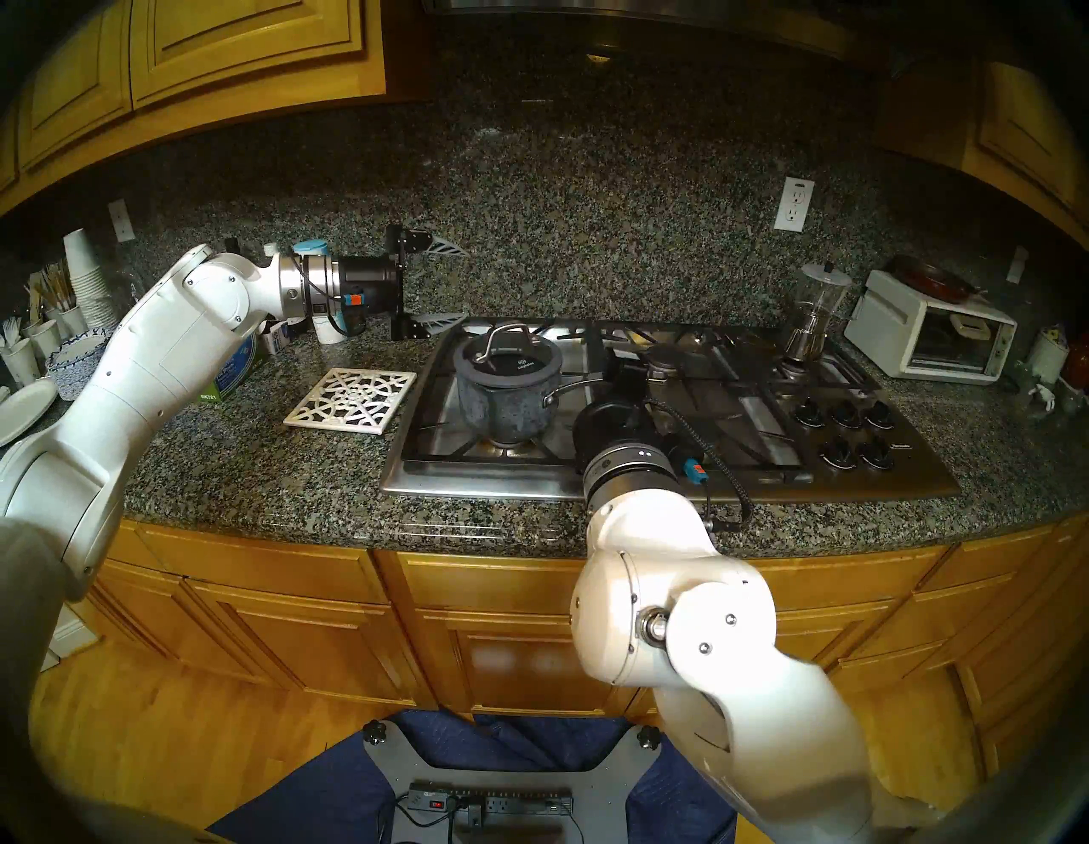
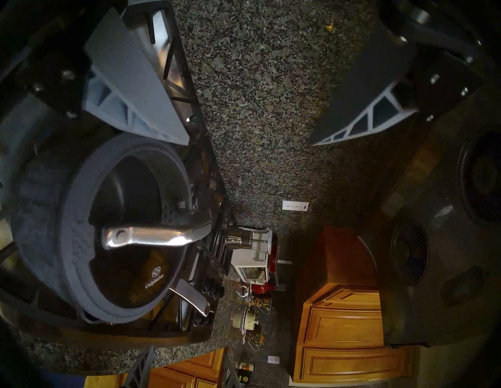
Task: Pick up the pot, put it on the stove, take off the pot lid
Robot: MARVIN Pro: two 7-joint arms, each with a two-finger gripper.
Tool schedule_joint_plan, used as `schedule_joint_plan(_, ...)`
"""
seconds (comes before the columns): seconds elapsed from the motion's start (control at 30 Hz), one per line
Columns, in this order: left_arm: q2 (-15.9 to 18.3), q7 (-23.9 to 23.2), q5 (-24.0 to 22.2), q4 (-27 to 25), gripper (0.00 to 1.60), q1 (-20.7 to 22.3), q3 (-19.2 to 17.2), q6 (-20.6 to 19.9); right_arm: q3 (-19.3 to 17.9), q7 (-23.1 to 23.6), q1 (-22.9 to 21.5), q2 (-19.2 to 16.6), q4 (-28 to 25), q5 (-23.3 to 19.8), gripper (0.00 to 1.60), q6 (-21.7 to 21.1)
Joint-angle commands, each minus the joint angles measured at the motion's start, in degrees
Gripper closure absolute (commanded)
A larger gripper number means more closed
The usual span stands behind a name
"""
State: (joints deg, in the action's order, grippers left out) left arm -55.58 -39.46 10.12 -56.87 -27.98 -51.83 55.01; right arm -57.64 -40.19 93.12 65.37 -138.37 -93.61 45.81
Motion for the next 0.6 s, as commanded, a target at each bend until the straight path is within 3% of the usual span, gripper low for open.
schedule_joint_plan(0.0, -1.3, 1.0, -0.7, 0.4, 0.00, 3.8, -1.1, 0.0, -0.4, 0.6, -1.1, 0.1, -1.6, 0.6, 0.00, -0.1)
schedule_joint_plan(0.57, -1.0, -0.5, -1.2, 1.6, 0.00, 4.7, -0.8, 0.0, -0.4, 0.4, -1.0, 0.3, -1.5, 0.5, 0.00, -0.1)
